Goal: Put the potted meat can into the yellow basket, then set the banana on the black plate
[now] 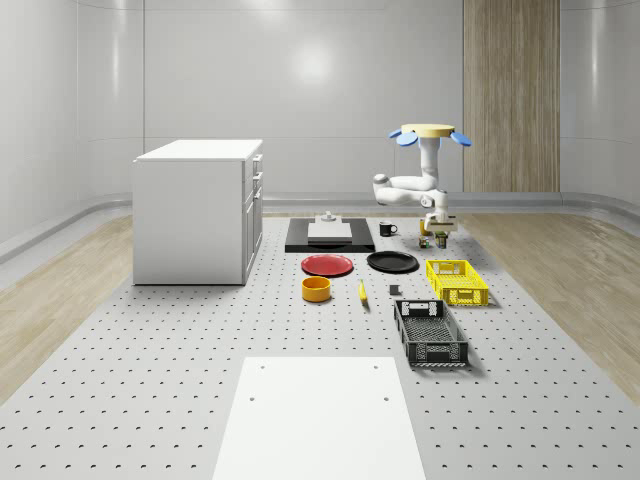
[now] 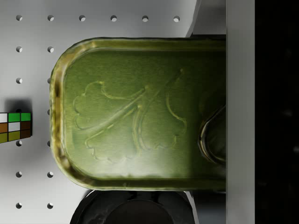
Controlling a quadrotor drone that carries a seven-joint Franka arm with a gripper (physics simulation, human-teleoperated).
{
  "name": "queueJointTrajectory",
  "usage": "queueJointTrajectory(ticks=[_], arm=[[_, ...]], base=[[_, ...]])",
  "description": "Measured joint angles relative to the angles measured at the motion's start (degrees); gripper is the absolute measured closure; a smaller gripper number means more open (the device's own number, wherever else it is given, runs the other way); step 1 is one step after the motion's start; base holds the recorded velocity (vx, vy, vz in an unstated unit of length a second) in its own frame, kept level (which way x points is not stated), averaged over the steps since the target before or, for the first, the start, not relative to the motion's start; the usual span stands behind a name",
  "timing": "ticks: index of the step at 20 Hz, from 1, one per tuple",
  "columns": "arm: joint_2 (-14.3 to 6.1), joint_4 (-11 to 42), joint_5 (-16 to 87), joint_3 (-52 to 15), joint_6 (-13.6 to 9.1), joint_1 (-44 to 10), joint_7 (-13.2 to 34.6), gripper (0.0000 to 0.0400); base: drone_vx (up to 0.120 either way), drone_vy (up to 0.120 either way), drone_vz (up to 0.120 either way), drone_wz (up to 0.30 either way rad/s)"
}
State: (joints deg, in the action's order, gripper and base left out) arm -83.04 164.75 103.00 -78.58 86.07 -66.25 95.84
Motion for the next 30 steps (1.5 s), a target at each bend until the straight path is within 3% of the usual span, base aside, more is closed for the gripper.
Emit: queueJointTrajectory(ticks=[30], arm=[[-2.54, -0.07, -1.28, -0.66, 2.3, -0.54, 0.53, 0.0114]], base=[[0.12, 0.0, 0.0, 0.0]])
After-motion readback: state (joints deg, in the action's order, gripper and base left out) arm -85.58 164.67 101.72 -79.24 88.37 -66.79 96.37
